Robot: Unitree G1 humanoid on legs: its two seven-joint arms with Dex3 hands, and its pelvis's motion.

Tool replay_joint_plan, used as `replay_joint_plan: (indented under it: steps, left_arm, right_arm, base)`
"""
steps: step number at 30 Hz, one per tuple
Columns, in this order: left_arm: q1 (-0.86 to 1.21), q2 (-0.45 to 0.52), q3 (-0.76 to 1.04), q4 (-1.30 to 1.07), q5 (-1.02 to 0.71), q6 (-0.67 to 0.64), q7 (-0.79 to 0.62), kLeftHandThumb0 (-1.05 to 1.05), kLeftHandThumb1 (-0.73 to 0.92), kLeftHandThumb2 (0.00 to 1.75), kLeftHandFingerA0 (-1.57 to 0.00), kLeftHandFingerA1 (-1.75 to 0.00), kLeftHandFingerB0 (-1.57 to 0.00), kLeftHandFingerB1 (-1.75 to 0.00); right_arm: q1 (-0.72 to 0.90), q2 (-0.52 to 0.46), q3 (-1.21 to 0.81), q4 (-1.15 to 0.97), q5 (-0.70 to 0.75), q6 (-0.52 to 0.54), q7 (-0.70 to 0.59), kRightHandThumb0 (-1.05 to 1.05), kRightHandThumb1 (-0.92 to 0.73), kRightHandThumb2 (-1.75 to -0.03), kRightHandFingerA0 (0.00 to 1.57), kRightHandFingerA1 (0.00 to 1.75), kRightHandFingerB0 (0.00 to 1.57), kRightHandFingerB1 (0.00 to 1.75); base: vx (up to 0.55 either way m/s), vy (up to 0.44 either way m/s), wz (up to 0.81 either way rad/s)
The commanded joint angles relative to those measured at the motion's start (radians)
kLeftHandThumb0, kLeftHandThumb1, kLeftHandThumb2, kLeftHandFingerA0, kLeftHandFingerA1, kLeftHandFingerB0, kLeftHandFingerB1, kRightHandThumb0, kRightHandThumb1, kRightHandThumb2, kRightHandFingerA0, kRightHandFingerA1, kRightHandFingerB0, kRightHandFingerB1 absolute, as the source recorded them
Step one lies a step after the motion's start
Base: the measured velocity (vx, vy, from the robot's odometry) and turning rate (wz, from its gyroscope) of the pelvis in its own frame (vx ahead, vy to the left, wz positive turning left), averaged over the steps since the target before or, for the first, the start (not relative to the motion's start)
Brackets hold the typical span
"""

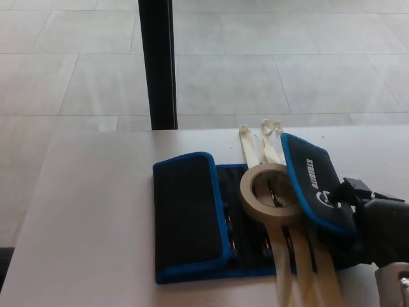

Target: The robot uses its right hand to open a black folded toolkit cover kept in the middle of the desk

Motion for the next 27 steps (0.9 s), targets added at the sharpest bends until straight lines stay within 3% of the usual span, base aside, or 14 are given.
replay_joint_plan:
  steps: [1,4,5,8,11,13,14,15,18,19,20,25,26,27]
  left_arm:
    - [0.016,0.014,-0.001,0.0,-0.008,-0.007,0.009,-0.93,0.92,0.76,-0.3,-0.56,-0.3,-0.39]
    - [0.02,0.01,0.011,0.003,-0.021,-0.005,0.001,-0.93,0.92,0.75,-0.27,-0.56,-0.26,-0.39]
    - [0.021,0.008,0.011,0.003,-0.021,-0.003,0.009,-0.94,0.92,0.75,-0.27,-0.56,-0.3,-0.39]
    - [0.022,0.008,0.011,0.004,-0.02,-0.002,0.012,-0.94,0.92,0.75,-0.27,-0.55,-0.3,-0.38]
    - [0.03,0.008,0.006,0.008,-0.014,-0.015,0.002,-0.95,0.92,0.77,-0.29,-0.58,-0.25,-0.39]
    - [0.03,0.008,0.004,0.008,-0.011,-0.012,0.01,-1.03,0.83,0.87,-0.28,-0.58,-0.27,-0.41]
    - [0.032,0.008,-0.002,0.01,-0.005,-0.015,0.014,-1.03,0.83,0.87,-0.28,-0.58,-0.27,-0.41]
    - [0.031,0.009,-0.003,0.008,-0.004,-0.012,0.019,-0.95,0.92,0.75,-0.3,-0.56,-0.32,-0.39]
    - [0.029,0.011,-0.008,0.007,0.001,-0.003,0.024,-0.95,0.92,0.75,-0.3,-0.55,-0.31,-0.39]
    - [0.032,0.014,-0.019,0.005,0.013,-0.015,0.03,-0.93,0.78,1.24,-0.31,-0.63,-0.23,-0.48]
    - [0.033,0.015,-0.023,0.004,0.018,-0.02,0.033,-0.93,0.78,1.24,-0.31,-0.63,-0.23,-0.48]
    - [0.029,0.016,-0.013,0.006,0.006,-0.005,0.024,-0.91,0.78,1.22,-0.31,-0.62,-0.22,-0.47]
    - [0.031,0.015,0.0,0.007,-0.008,-0.004,0.014,-0.95,0.92,0.72,-0.29,-0.57,-0.29,-0.38]
    - [0.029,0.015,0.002,0.011,-0.01,-0.003,0.013,-0.93,0.92,0.75,-0.28,-0.54,-0.3,-0.37]
  right_arm:
    - [-0.06,0.073,-0.389,0.052,0.406,-0.007,-0.164,-0.26,-0.67,-0.79,0.9,1.67,0.8,1.2]
    - [-0.101,0.06,-0.529,0.09,0.505,-0.02,-0.186,-0.25,-0.64,-0.8,0.9,1.71,0.77,1.39]
    - [-0.109,0.054,-0.605,0.085,0.575,0.008,-0.163,-0.29,-0.67,-0.8,0.91,1.69,0.83,1.03]
    - [-0.116,0.051,-0.668,0.084,0.613,0.039,-0.142,-0.33,-0.69,-0.74,0.87,1.59,0.8,0.87]
    - [-0.103,0.053,-0.763,0.049,0.672,0.086,-0.129,-0.36,-0.69,-0.8,0.86,1.52,0.78,0.99]
    - [-0.099,0.056,-0.807,0.033,0.707,0.096,-0.115,-0.38,-0.7,-0.79,0.62,1.25,0.68,0.99]
    - [-0.097,0.054,-0.821,0.029,0.709,0.103,-0.11,-0.38,-0.7,-0.79,0.62,1.25,0.68,0.99]
    - [-0.111,0.04,-0.854,0.052,0.728,0.116,-0.114,-0.32,-0.64,-0.88,0.83,1.26,0.81,1.33]
    - [-0.137,0.006,-0.93,0.094,0.77,0.145,-0.108,-0.32,-0.69,-0.86,0.74,1.21,0.75,1.25]
    - [-0.151,-0.015,-0.966,0.106,0.784,0.18,-0.118,-0.34,-0.71,-0.79,0.57,1.12,0.69,1.0]
    - [-0.158,-0.024,-0.984,0.111,0.787,0.194,-0.121,-0.34,-0.71,-0.79,0.57,1.12,0.69,1.0]
    - [-0.215,-0.076,-1.14,0.172,0.897,0.185,-0.138,-0.32,-0.66,-0.8,0.43,1.36,0.49,1.3]
    - [-0.227,-0.108,-1.226,0.187,0.971,0.159,-0.146,-0.37,-0.89,-0.77,0.32,1.48,0.19,1.27]
    - [-0.221,-0.125,-1.233,0.199,0.963,0.17,-0.146,-0.33,-0.84,-0.75,0.32,1.52,0.18,1.28]
  base:
    - [0.0,0.0,0.0]
    - [0.0,0.0,0.0]
    - [0.0,0.0,0.0]
    - [0.0,0.0,0.0]
    - [0.0,0.0,0.0]
    - [0.0,0.0,0.0]
    - [0.0,0.0,0.0]
    - [0.0,0.0,0.0]
    - [0.0,0.0,0.0]
    - [0.0,0.0,0.0]
    - [0.0,0.0,0.0]
    - [0.0,0.0,0.0]
    - [0.0,0.0,0.0]
    - [0.0,0.0,0.0]
